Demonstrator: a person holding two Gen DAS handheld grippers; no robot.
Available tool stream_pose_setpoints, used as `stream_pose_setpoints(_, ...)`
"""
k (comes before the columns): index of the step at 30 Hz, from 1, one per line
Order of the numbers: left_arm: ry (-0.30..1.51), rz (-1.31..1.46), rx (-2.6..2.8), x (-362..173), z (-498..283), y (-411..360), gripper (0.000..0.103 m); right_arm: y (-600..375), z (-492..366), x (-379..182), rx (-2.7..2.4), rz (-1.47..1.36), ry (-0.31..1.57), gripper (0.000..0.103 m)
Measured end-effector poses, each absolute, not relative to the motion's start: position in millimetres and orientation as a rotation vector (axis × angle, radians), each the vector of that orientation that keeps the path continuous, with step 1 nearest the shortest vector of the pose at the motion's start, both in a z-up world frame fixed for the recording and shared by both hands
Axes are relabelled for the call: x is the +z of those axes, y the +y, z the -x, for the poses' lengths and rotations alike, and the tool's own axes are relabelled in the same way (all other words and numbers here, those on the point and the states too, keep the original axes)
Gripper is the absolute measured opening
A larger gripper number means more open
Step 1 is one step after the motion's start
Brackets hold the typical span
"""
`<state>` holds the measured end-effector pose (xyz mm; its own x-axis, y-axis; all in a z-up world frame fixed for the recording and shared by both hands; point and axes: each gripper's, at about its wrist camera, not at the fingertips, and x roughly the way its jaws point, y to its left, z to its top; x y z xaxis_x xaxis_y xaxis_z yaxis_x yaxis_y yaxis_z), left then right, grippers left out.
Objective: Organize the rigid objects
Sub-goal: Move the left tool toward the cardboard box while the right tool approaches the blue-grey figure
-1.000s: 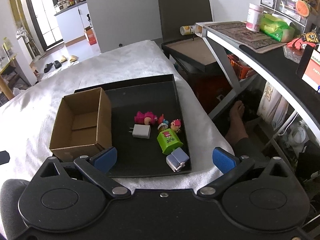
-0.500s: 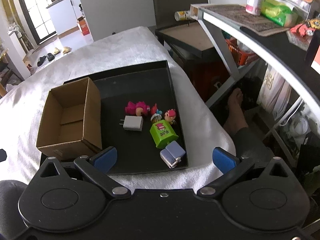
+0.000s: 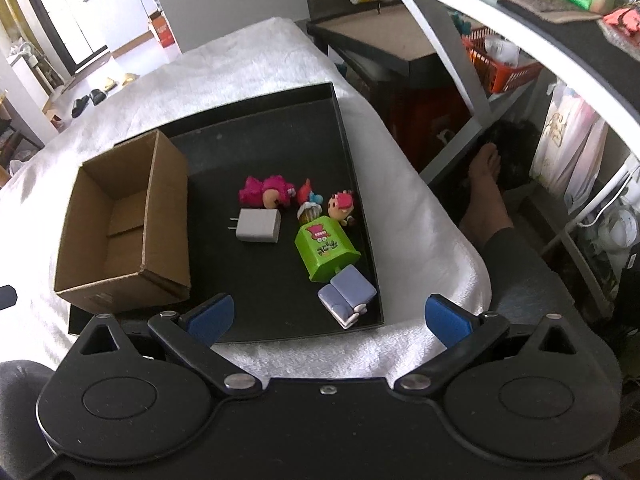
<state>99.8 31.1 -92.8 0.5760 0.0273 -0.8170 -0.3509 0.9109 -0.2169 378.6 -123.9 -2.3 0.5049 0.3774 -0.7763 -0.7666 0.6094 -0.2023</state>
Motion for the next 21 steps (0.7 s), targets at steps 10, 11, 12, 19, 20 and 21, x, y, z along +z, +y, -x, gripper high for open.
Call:
stream_pose_setpoints(10,0.962,0.456,0.279,-123.8,-126.2,46.1,0.098,-112.0,-408.2,-23.1,0.706,0.574,0.831,0.088)
stream_pose_setpoints(11,0.966,0.464,0.281,-127.0,-127.6,47.2,0.095,-110.4,-410.5,-25.6,0.704,0.578,0.838,0.086)
stream_pose_setpoints(12,0.970,0.471,0.282,-130.5,-130.1,48.2,0.092,-109.1,-412.6,-27.8,0.703,0.581,0.845,0.082)
stream_pose_setpoints(19,0.999,0.495,0.305,-150.6,-143.1,54.5,0.076,-99.2,-425.0,-48.4,0.717,0.647,0.911,0.062)
stream_pose_setpoints(20,1.002,0.502,0.310,-153.1,-144.5,55.6,0.073,-97.3,-425.4,-50.2,0.718,0.662,0.911,0.062)
stream_pose_setpoints(21,1.007,0.509,0.312,-155.4,-146.2,56.5,0.071,-95.4,-425.7,-52.4,0.720,0.677,0.909,0.062)
